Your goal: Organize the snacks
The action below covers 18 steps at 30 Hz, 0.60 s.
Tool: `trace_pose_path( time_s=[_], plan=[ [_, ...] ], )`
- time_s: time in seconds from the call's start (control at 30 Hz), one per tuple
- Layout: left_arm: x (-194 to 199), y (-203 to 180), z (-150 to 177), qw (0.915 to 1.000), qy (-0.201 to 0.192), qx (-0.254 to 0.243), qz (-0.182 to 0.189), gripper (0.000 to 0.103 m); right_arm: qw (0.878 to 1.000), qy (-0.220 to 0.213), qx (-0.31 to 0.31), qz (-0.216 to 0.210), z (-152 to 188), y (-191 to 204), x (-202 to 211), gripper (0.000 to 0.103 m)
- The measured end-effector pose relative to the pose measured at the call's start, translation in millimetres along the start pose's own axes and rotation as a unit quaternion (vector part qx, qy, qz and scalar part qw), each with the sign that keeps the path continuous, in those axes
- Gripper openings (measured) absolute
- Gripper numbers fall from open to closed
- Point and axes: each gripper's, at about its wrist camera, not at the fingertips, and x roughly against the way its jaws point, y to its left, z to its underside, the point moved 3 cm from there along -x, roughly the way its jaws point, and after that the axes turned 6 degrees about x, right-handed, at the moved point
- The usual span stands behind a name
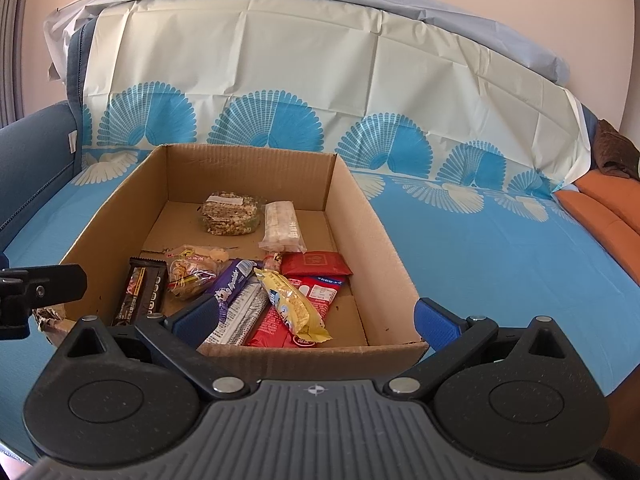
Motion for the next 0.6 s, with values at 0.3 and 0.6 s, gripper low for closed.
trace_pose_path(
  time_s=[0.3, 0.6],
  plan=[
    [0.4, -0.7, -0.6, 1.0000, -0.006, -0.001, 0.004, 0.103, 1.000, 0.000, 0.000, 0.000, -0.1, 0.1, 0.0, 0.102],
    [5.2, -2.8, -0.3, 0.9995, -0.025, -0.015, 0.010, 0.103, 1.000, 0.000, -0.001, 0.000, -0.5, 0.5, 0.4, 0.102]
  ],
)
